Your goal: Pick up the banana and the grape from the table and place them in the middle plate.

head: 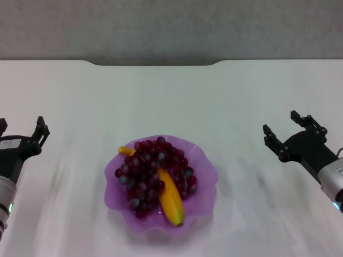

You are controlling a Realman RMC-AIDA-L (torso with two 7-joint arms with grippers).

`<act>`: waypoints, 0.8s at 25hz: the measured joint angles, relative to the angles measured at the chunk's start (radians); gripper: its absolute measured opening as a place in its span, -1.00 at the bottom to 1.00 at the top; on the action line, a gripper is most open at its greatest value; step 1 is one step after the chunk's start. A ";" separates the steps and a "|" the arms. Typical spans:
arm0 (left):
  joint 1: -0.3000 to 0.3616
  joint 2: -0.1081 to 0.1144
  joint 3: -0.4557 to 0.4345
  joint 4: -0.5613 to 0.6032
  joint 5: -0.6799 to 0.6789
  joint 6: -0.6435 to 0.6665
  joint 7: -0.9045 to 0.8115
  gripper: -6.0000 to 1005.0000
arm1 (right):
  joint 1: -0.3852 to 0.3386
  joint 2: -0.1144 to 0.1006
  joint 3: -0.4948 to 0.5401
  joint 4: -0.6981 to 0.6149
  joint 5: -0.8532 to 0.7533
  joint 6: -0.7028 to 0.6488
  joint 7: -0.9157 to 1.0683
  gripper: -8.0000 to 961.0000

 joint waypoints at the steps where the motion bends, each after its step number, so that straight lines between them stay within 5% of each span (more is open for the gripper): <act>1: 0.001 0.000 0.000 0.000 -0.005 -0.002 0.001 0.75 | -0.003 0.000 0.003 0.000 0.004 -0.004 0.000 0.54; 20: -0.006 0.002 -0.002 0.011 -0.069 0.028 0.006 0.76 | -0.009 0.000 -0.003 0.022 0.029 -0.020 -0.001 0.54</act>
